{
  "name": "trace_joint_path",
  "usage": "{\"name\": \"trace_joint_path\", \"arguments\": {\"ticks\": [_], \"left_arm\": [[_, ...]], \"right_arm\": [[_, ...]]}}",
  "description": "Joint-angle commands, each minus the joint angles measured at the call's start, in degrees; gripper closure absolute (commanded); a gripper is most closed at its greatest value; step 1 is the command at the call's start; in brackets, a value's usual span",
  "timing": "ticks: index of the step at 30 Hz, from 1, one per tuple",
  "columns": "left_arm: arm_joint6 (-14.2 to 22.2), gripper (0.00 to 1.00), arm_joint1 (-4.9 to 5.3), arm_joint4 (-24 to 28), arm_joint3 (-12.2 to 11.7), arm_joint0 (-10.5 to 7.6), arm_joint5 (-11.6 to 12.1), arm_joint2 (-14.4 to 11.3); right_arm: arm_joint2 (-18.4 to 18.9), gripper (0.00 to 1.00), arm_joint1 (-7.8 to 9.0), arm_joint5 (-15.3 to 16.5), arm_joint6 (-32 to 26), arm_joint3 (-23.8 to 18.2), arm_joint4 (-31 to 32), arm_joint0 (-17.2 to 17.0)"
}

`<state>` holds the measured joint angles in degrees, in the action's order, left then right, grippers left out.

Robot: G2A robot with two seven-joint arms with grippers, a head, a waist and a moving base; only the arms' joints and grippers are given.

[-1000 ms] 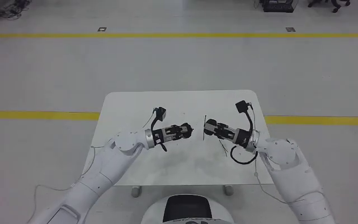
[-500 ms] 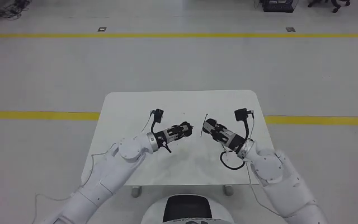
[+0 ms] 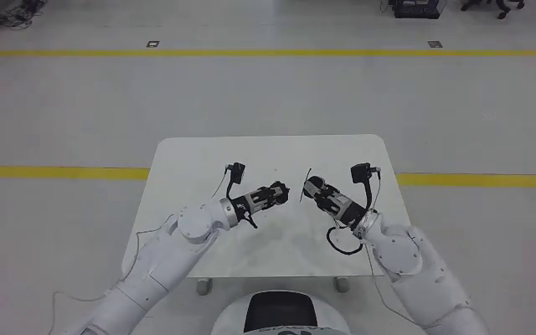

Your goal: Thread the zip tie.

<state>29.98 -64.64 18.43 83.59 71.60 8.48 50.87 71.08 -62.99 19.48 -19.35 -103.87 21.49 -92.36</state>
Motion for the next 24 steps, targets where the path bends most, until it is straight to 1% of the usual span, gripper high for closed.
{"name": "trace_joint_path", "arguments": {"ticks": [1,3,6,11,14,17,24], "left_arm": [[-0.24,1.00,-0.05,-0.09,-0.04,0.00,-0.14,-0.12],[-1.13,1.00,-0.10,0.02,-0.01,0.34,-0.26,-0.13],[-3.33,1.00,-0.05,-1.53,0.62,1.09,-0.82,-0.07],[-5.69,1.00,0.13,-3.14,2.58,2.57,-1.59,0.36],[-6.16,1.00,0.20,-3.30,3.46,3.26,-1.85,0.56],[-6.63,1.00,0.19,-3.53,3.72,3.60,-2.07,0.55],[-7.26,1.00,0.17,-4.63,4.16,3.80,-2.81,0.44]], "right_arm": [[0.01,1.00,-0.02,-0.19,0.34,0.05,0.18,0.04],[-0.01,1.00,-0.18,-1.18,3.17,0.44,1.86,0.03],[-0.96,1.00,-0.53,-1.89,6.97,1.36,3.89,0.15],[-3.15,1.00,-1.20,-1.44,11.42,4.07,5.41,1.12],[-4.49,1.00,-1.64,-1.15,12.86,6.09,5.19,2.16],[-5.55,1.00,-2.04,-0.92,13.71,7.48,4.60,3.12],[-5.75,1.00,-2.16,-0.72,14.16,7.81,4.51,3.40]]}}
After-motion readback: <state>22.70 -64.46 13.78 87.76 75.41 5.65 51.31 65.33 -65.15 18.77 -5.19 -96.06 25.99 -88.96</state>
